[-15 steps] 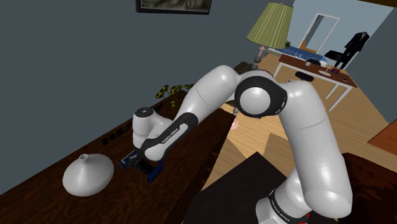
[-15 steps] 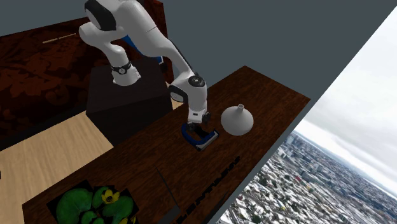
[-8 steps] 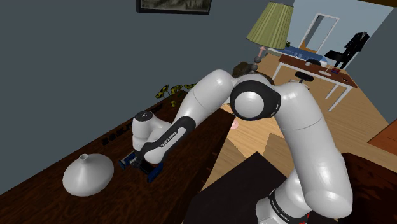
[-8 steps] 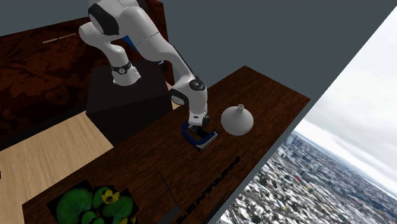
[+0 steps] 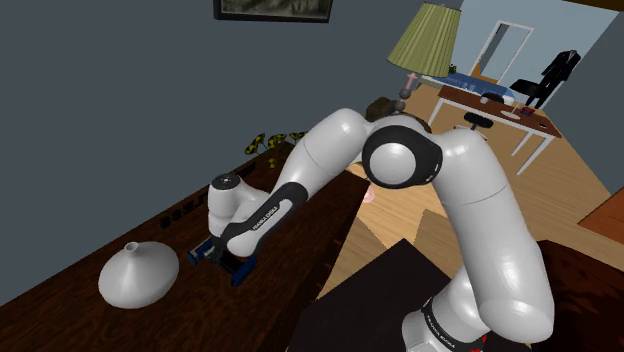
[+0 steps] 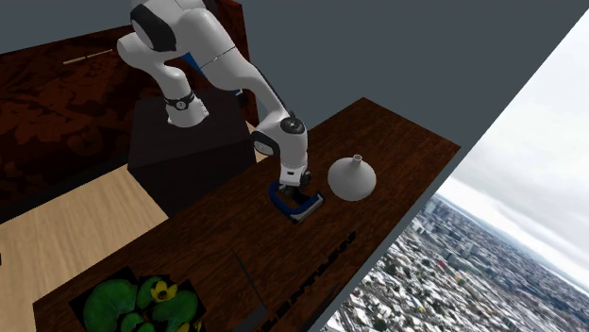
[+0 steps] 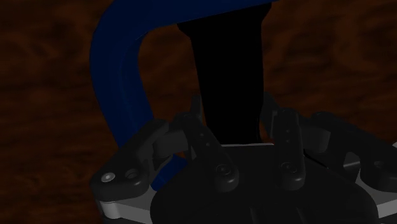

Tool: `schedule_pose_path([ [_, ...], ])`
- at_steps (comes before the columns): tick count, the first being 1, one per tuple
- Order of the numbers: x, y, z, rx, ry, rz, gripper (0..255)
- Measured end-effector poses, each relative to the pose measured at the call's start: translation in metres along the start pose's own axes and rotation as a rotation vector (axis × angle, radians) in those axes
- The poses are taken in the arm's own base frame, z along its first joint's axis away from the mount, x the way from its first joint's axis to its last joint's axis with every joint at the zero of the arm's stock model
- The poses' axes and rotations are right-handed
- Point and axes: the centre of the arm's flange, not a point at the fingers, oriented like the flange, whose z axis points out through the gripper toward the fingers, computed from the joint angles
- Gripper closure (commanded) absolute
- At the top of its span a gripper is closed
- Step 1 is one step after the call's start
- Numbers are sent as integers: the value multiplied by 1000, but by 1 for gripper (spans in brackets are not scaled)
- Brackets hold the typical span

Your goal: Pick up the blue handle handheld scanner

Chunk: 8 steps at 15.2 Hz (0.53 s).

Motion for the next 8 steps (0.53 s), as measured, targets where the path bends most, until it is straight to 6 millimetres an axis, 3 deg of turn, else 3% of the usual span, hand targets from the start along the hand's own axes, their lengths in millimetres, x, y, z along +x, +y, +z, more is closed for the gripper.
schedule_pose_path([
  [8,2,-1,-38,0,-1,1,255],
])
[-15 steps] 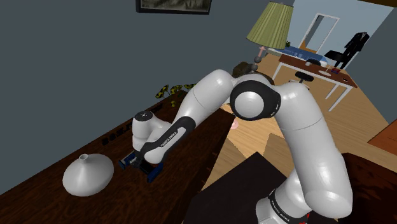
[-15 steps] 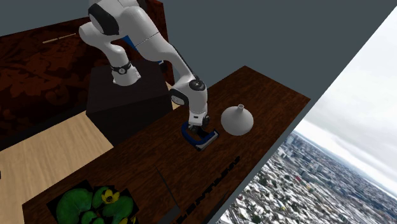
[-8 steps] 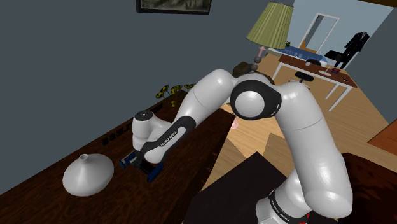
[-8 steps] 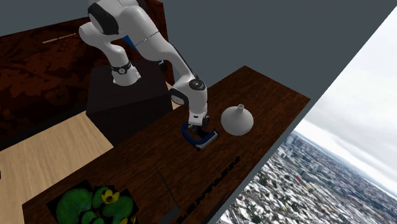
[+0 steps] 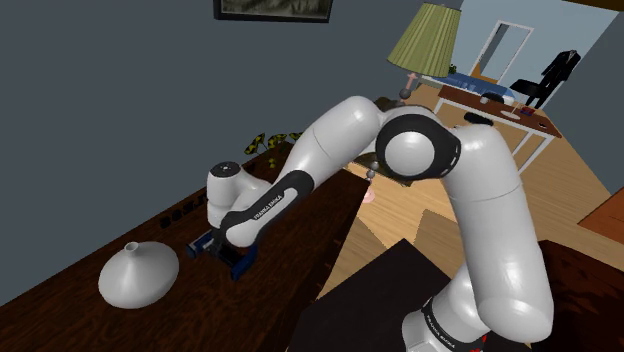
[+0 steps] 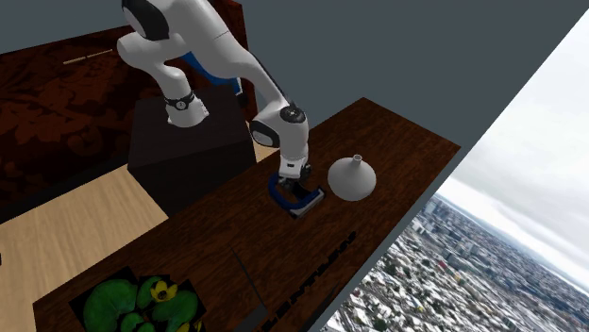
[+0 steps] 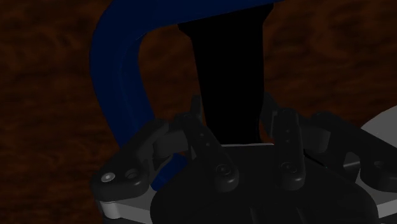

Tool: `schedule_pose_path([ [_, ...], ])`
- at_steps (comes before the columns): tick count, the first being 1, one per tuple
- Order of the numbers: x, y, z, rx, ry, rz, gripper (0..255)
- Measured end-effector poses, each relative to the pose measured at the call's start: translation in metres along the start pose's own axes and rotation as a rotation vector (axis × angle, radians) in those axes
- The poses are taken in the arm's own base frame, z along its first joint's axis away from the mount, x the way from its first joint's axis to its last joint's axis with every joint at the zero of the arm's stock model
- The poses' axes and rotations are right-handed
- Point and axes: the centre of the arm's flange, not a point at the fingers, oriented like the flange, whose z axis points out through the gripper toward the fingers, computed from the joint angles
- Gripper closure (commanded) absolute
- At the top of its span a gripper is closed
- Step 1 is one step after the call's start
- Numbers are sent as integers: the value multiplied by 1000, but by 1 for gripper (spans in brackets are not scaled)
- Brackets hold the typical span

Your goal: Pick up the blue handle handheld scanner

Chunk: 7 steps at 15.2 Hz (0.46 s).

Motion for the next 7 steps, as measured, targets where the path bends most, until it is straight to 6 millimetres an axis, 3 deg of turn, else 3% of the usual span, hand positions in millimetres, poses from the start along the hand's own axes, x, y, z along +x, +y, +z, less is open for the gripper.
schedule_pose_path([
  [7,1,0,-37,0,0,0,255],
])
